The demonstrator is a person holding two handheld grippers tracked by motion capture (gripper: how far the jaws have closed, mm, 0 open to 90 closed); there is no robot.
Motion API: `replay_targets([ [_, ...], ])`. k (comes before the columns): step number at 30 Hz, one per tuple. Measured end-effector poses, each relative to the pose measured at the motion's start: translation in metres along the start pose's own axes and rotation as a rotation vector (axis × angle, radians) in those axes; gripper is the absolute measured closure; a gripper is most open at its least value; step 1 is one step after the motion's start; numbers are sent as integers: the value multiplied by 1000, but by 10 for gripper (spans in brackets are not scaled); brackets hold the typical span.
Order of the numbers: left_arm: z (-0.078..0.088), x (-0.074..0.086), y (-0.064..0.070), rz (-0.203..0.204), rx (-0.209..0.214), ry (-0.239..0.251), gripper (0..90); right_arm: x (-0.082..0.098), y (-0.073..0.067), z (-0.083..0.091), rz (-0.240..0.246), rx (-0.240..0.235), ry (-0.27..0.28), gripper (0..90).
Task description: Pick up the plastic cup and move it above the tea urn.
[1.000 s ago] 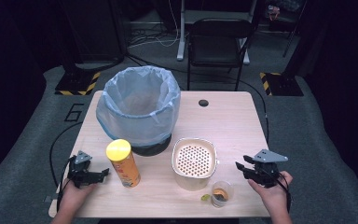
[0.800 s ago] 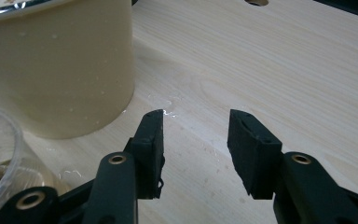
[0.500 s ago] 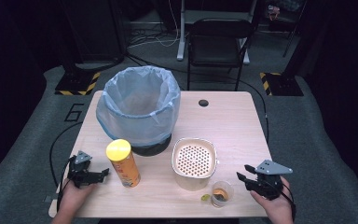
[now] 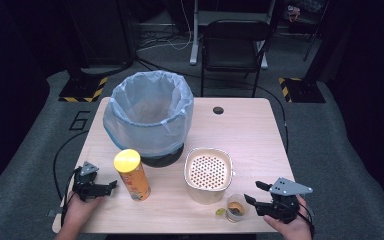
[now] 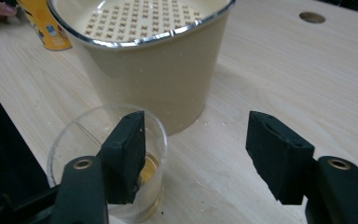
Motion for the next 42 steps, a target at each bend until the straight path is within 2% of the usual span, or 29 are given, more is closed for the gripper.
replay_targets([
  [4, 0, 0, 0, 1, -1, 0, 4, -12, -10, 3, 4, -31, 31, 280],
  [8, 0, 0, 0, 1, -1, 0, 5, -14, -21, 0, 22, -84, 49, 235],
  [11, 0, 0, 0, 1, -1, 0, 5, -11, -25, -4, 20, -107, 36, 190],
  [13, 0, 0, 0, 1, -1, 0, 5, -4, -31, -13, 51, -128, 5, 162],
  [17, 0, 0, 0, 0, -1, -1, 5, 2, -37, -21, 79, -129, -25, 141],
  [24, 0, 0, 0, 0, -1, -1, 4, 9, -42, -31, 62, -153, -45, 142],
  [29, 0, 0, 0, 1, -1, 0, 5, 15, -41, -36, 58, -148, -56, 142],
  [36, 0, 0, 0, 1, -1, 0, 5, 29, -41, -46, 59, -134, -101, 148],
  [42, 0, 0, 0, 0, -1, -1, 5, 36, -40, -52, 91, -123, -129, 192],
])
Point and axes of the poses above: each handheld gripper's, and its own axes: z roughly backward along the jaws, x roughly out of its underside, y roughly to its right, the point moved 9 cm from there along -z, roughly forward along the jaws, and after that the axes turned 7 degrees about -x, right-handed, at the moved point
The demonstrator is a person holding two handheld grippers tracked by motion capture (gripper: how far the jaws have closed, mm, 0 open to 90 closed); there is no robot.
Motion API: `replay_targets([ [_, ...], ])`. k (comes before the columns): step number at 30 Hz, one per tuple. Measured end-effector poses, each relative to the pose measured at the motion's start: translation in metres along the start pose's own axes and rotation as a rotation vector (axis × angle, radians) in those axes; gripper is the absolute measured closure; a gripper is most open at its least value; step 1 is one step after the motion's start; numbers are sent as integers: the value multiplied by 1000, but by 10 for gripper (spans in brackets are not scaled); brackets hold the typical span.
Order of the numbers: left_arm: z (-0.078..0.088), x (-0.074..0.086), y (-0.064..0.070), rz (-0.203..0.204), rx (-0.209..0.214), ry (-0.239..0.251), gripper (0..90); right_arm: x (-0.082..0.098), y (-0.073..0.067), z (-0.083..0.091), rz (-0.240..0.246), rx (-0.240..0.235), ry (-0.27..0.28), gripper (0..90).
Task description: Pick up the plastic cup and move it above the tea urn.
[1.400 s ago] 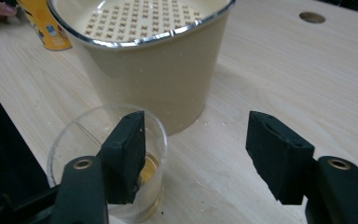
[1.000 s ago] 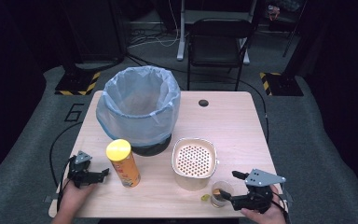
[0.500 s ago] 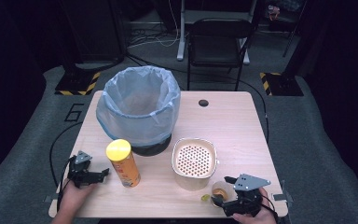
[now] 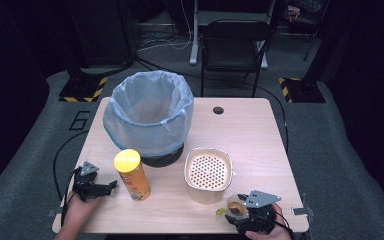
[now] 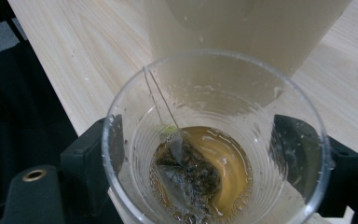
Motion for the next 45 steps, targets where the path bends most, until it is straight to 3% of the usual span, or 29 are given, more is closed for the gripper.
replay_targets([
  [5, 0, 0, 0, 0, 1, 0, 4, 1, 1, -1, 11, 11, 3, 277],
  [15, 0, 0, 0, 0, 4, -1, 5, 0, 0, 0, -9, -1, 8, 282],
  [18, 0, 0, 0, -1, 4, -1, 5, -1, 0, 1, 18, 14, 5, 275],
  [25, -2, -1, 1, 13, 2, 15, 5, -1, -1, 0, -4, -1, 7, 276],
  [33, -1, -1, 1, 13, 2, 15, 4, -2, -1, 0, 24, -15, 18, 312],
  [38, -1, -1, 1, 10, 0, 15, 4, -3, -4, 2, 48, -24, -16, 327],
  [40, -1, -1, 1, 11, 2, 15, 4, -6, -4, 5, 85, -24, -29, 330],
  [45, -1, -1, 1, 13, 2, 15, 4, -13, -2, 14, 85, -33, -12, 333],
])
Point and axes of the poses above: each handheld gripper's, and its own axes: z roughly backward along the jaws, x roughly out of its underside, y roughly to its right, the point moved 9 cm from there along -z, roughly forward along the jaws, and after that the axes turned 7 degrees about -x, right-handed, at the moved point
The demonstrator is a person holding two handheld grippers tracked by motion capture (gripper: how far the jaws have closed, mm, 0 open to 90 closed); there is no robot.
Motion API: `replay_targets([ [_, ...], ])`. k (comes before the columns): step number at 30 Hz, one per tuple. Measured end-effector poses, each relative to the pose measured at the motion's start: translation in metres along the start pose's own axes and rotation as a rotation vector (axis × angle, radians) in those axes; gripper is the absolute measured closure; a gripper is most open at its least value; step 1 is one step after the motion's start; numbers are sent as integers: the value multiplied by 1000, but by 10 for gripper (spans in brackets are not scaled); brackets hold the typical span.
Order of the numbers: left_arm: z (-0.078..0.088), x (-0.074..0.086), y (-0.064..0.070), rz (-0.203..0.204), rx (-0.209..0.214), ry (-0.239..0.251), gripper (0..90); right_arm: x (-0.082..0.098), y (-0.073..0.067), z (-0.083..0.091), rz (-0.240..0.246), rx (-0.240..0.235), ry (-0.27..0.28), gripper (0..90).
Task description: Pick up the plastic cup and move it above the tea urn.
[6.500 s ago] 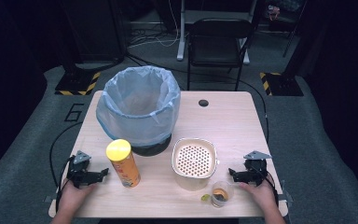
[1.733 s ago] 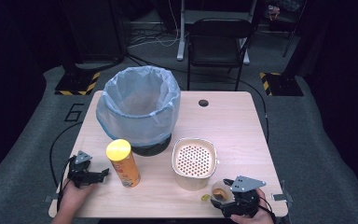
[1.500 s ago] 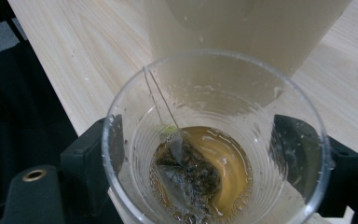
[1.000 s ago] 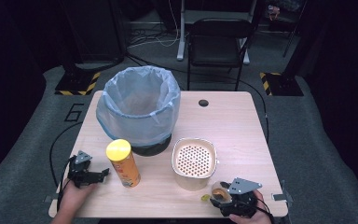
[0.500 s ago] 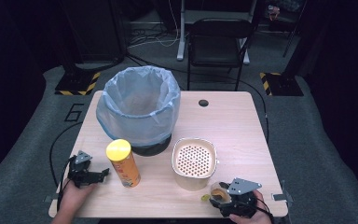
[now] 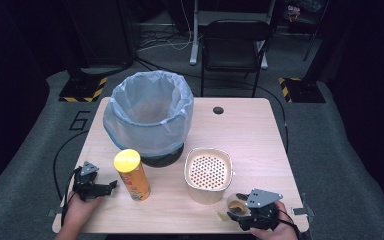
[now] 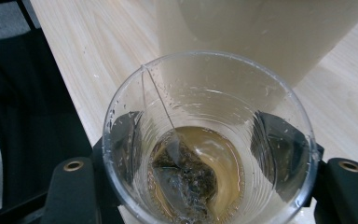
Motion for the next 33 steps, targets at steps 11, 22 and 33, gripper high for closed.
replay_targets([
  [11, 0, 0, 0, 0, 0, 0, 4, -13, 19, 34, 28, 26, 7, 323],
  [22, 0, 0, 0, 0, 0, 0, 5, -40, 33, 50, 10, 31, 92, 308],
  [33, 0, 0, 0, 0, 0, 0, 4, -56, 49, 56, 52, 37, 59, 304],
])
Point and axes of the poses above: each handheld gripper's, and its own axes: z roughly backward along the jaws, x roughly out of its underside, y roughly to its right, the point moved 9 cm from there along -z, roughly forward along the jaws, and after that the axes turned 7 degrees about -x, right-handed, at the moved point
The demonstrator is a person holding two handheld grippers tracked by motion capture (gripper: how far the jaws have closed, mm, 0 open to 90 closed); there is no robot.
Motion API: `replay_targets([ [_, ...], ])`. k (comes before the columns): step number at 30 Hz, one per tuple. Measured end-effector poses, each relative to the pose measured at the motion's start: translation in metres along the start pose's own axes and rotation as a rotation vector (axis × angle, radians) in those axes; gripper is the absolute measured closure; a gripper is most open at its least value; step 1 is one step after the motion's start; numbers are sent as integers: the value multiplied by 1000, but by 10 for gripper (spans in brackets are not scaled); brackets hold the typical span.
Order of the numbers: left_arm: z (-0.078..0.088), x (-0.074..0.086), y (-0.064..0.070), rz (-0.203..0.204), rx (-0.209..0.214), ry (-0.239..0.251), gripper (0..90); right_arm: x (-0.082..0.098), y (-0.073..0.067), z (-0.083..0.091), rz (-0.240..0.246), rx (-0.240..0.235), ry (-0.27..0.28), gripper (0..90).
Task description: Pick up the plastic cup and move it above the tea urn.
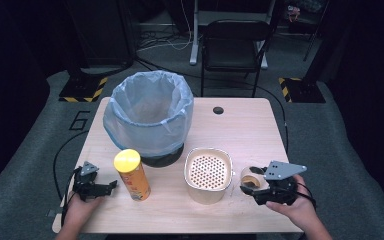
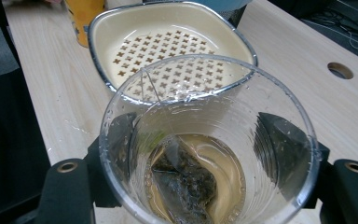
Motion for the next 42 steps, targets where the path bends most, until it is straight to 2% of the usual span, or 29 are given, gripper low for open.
replay_targets([
  [6, 0, 0, 0, -3, -1, 0, 4, -13, 13, 8, 24, 7, -16, 305],
  [13, 0, 0, 0, -5, -1, 0, 4, -31, 30, 16, 28, 22, 13, 303],
  [18, 0, 0, 0, 0, 0, 0, 5, -40, 45, 15, 35, 26, -2, 306],
  [20, 0, 0, 0, -3, -1, 0, 4, -44, 51, 14, 48, 43, -12, 309],
  [26, 0, 0, 0, -1, 0, 0, 4, -60, 64, 10, 89, 50, -20, 316],
  [27, 0, 0, 0, -1, 0, 0, 5, -60, 64, 10, 89, 50, -20, 316],
  [32, 0, 0, -1, -7, -4, 1, 5, -79, 69, 2, 172, 43, -13, 320],
  [42, 0, 0, -1, -8, -4, 0, 4, -98, 73, -13, 231, -7, 16, 325],
])
Point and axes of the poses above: each handheld gripper's, and its own axes: z roughly backward along the jaws, x roughly out of its underside, y roughly to its right, the point moved 9 cm from there along -z, roughly forward along the jaws, and after that the axes turned 7 degrees about -x, right-handed, at the moved point
